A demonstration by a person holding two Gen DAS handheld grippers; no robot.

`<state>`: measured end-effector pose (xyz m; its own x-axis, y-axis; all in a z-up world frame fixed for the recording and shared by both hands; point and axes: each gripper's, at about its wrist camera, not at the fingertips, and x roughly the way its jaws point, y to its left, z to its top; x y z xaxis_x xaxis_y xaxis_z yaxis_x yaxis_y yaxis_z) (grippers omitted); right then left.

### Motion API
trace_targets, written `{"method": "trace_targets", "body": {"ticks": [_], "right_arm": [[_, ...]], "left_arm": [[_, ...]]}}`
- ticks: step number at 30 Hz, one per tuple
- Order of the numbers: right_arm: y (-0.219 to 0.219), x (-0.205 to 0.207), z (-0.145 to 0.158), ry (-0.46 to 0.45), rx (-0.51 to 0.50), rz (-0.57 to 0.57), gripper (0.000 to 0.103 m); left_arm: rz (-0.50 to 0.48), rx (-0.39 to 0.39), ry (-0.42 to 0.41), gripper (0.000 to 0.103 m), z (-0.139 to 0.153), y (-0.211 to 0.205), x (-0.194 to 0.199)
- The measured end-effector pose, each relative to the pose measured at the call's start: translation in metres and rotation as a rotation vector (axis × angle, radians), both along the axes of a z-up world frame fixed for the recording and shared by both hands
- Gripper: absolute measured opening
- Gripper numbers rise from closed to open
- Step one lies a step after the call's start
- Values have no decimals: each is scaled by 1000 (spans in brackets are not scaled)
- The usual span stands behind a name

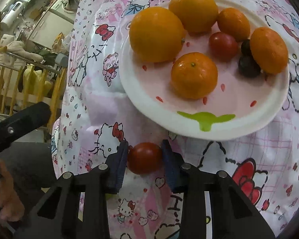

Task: Organize fruits
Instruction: 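Grasp the green tomato with the left tool while the right tool holds the red tomato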

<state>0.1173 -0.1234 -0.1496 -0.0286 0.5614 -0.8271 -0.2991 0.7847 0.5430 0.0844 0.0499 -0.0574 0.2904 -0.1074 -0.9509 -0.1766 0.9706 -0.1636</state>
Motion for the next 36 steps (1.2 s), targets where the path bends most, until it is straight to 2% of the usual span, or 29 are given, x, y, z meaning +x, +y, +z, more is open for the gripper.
{"method": "trace_targets", "body": {"ticks": [7, 12, 14, 16, 18, 24, 28, 31, 36], "right_arm": [[-27, 3, 21, -24, 67, -67, 35], [-53, -2, 31, -38, 88, -119, 35], [-62, -4, 31, -41, 92, -137, 35], [-73, -5, 33, -43, 97, -159, 35], [-82, -6, 35, -45, 100, -177, 35], [-104, -11, 38, -47, 113, -209, 35], [-114, -12, 44, -59, 129, -229, 35], [-118, -9, 48, -69, 140, -242, 35], [-121, -4, 55, -79, 161, -258, 35]], "left_arm": [[-110, 51, 80, 71, -23, -16, -26], [-127, 27, 136, 68, -40, -26, -47], [-146, 30, 149, 56, -45, -34, -52], [-178, 41, 169, 53, -51, -45, -56], [-199, 56, 185, 42, -56, -54, -58], [-242, 117, 193, 37, -64, -69, -55], [-262, 114, 190, 24, -64, -75, -55], [-263, 119, 182, 24, -62, -80, -56], [-231, 69, 174, 24, -50, -70, -56]]}}
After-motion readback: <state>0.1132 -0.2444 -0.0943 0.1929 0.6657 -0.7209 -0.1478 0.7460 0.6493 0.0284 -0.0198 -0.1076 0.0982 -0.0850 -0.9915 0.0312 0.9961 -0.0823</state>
